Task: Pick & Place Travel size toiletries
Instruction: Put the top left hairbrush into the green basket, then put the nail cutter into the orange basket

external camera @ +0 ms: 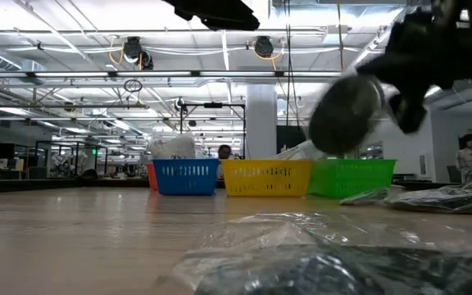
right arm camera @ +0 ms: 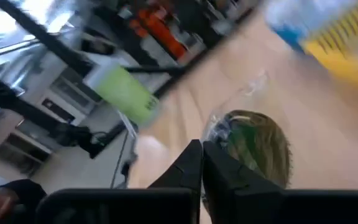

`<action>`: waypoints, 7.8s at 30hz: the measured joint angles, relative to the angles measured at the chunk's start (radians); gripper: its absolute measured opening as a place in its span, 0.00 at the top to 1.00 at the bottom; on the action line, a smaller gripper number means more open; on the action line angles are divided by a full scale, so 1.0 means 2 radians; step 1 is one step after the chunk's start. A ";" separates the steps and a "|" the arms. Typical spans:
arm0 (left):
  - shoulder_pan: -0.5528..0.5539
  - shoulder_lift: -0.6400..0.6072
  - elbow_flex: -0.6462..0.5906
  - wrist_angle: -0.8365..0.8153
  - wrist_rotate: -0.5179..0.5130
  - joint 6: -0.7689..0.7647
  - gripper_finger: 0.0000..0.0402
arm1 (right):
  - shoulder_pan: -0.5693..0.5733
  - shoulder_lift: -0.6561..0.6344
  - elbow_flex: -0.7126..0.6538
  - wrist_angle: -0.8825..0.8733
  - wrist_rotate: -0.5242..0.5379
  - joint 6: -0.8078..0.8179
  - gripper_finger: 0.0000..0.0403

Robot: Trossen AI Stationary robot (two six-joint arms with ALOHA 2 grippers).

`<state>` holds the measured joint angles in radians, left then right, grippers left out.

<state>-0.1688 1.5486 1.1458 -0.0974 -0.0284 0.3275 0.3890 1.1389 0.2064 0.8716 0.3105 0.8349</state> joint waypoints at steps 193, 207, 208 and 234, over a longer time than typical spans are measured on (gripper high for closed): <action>-0.012 0.096 0.081 0.305 -0.066 -0.053 0.80 | 0.019 0.006 0.176 0.028 0.058 -0.635 0.89; 0.007 -0.031 0.068 0.137 -0.173 -0.022 0.85 | 0.037 -0.006 0.177 -0.021 0.249 -0.621 0.33; 0.015 -0.047 0.052 0.131 -0.179 -0.026 0.85 | 0.041 -0.011 0.176 -0.029 0.278 -0.620 0.27; 0.364 0.006 -0.306 0.415 -0.103 -0.266 0.66 | 0.052 -0.029 0.176 -0.049 0.341 -0.600 0.13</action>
<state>0.5585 1.5615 0.5335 0.7328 -0.2352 -0.2039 0.4927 1.0809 0.5583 0.7737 0.9920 -0.3655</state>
